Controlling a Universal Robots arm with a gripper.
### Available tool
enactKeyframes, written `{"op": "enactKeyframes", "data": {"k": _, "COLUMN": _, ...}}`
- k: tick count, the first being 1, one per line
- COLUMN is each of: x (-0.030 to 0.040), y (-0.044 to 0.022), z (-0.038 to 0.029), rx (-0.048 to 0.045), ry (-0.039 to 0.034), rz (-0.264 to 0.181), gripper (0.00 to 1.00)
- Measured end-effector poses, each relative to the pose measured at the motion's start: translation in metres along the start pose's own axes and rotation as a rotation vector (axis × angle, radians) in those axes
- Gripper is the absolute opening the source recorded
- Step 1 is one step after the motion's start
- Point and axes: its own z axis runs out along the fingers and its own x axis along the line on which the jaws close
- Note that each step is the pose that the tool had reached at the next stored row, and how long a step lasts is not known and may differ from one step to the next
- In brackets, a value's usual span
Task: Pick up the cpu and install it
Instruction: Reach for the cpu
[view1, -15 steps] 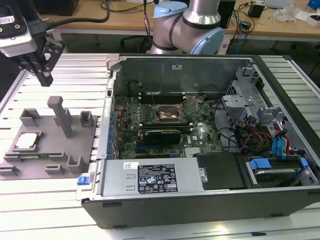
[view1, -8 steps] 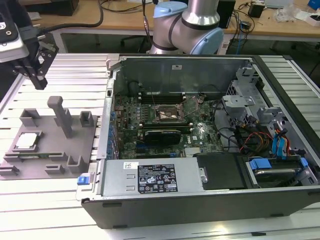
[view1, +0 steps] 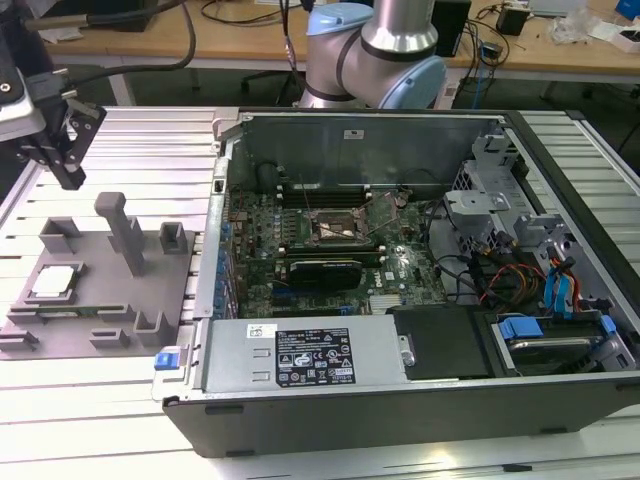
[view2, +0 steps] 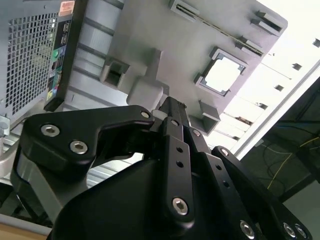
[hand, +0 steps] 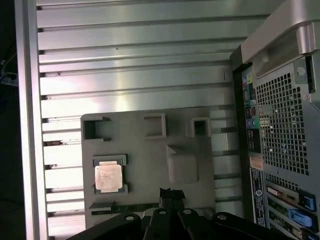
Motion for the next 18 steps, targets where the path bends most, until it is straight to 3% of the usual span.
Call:
{"op": "enactKeyframes", "data": {"k": 9, "x": 0.0203, "y": -0.0021, "z": 0.0127, "rx": 0.0000, "ry": -0.0001, "rz": 0.000, "gripper": 0.11}}
{"op": "enactKeyframes", "data": {"k": 11, "x": 0.0274, "y": -0.0028, "z": 0.0172, "rx": -0.0001, "ry": -0.0001, "rz": 0.000, "gripper": 0.11}}
{"op": "enactKeyframes", "data": {"k": 18, "x": 0.0420, "y": -0.0045, "z": 0.0299, "rx": 0.0000, "ry": 0.0000, "rz": 0.000, "gripper": 0.11}}
